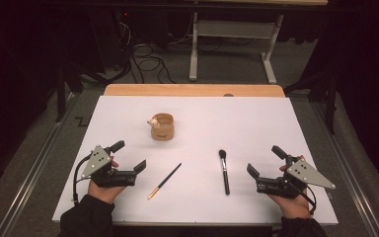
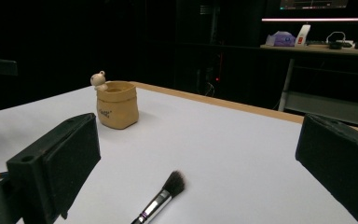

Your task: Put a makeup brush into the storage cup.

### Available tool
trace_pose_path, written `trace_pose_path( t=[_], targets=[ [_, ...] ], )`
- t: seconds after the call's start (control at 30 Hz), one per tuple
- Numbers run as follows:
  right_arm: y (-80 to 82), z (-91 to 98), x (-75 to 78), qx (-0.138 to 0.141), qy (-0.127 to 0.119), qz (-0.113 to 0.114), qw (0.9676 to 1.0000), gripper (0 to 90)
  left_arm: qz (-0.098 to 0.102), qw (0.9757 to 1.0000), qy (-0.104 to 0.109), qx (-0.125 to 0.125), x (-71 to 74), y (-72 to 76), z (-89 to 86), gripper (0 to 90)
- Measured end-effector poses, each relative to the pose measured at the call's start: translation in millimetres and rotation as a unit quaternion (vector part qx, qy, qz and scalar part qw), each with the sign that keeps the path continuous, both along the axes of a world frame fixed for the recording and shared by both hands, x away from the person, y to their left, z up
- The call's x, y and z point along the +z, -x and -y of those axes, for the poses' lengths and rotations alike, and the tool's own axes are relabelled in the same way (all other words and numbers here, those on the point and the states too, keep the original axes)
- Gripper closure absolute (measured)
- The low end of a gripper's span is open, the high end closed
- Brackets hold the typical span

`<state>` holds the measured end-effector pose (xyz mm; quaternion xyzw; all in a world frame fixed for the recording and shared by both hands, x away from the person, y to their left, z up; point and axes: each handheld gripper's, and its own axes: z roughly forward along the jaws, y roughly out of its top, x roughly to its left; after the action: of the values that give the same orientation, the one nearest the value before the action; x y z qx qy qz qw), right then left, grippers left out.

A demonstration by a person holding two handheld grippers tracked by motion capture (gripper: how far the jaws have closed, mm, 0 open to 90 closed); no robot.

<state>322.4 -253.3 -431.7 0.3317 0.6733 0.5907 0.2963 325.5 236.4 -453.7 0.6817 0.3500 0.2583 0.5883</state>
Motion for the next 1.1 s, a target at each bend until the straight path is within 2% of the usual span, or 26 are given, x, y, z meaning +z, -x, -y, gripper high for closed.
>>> trace_pose_path(
  t=[0.2,0.3,0.33,0.47,0.53,0.57,0.7,0.83,0.97,1.1],
  targets=[
    [-0.9,-0.9,-0.3,0.000,0.009,-0.012,0.9999,0.4,-0.021,0.9997,-0.006,-0.006,-1.0,-2.1,1.6,0.9],
    [-1.6,-1.9,-0.3,0.001,0.012,-0.018,0.9998,0.3,-0.040,0.9989,-0.024,-0.003,-1.2,-4.2,4.6,0.9],
    [-0.9,-2.8,-0.5,-0.001,0.011,-0.026,0.9996,0.3,-0.040,0.9989,-0.024,-0.003,-1.2,-4.2,4.6,0.9],
    [-1.7,-4.2,-0.8,-0.006,0.019,-0.031,0.9993,0.3,-0.054,0.9974,-0.047,0.002,-0.8,-5.7,8.3,0.9],
    [-1.9,-5.3,0.3,-0.008,0.022,-0.040,0.9989,0.4,-0.065,0.9964,-0.055,0.003,-1.7,-6.7,9.9,0.9],
    [-1.8,-5.6,0.3,-0.008,0.023,-0.041,0.9988,0.4,-0.074,0.9950,-0.068,0.006,-2.6,-7.9,11.4,0.9],
    [-1.1,-6.2,-0.8,-0.005,0.036,-0.038,0.9986,0.3,-0.080,0.9935,-0.080,0.010,-3.8,-8.8,12.8,1.0],
    [-2.0,-5.7,-1.1,-0.009,0.036,-0.038,0.9986,0.3,-0.085,0.9916,-0.096,0.014,-4.7,-9.1,14.7,1.0],
    [-4.4,-1.9,-0.5,-0.019,0.029,-0.048,0.9983,0.3,-0.090,0.9904,-0.104,0.014,-5.6,-9.3,16.2,1.0],
    [-4.0,-0.6,-1.2,-0.026,0.028,-0.045,0.9983,0.3,-0.098,0.9889,-0.111,0.015,-6.5,-10.0,17.2,1.0]
  ],
)
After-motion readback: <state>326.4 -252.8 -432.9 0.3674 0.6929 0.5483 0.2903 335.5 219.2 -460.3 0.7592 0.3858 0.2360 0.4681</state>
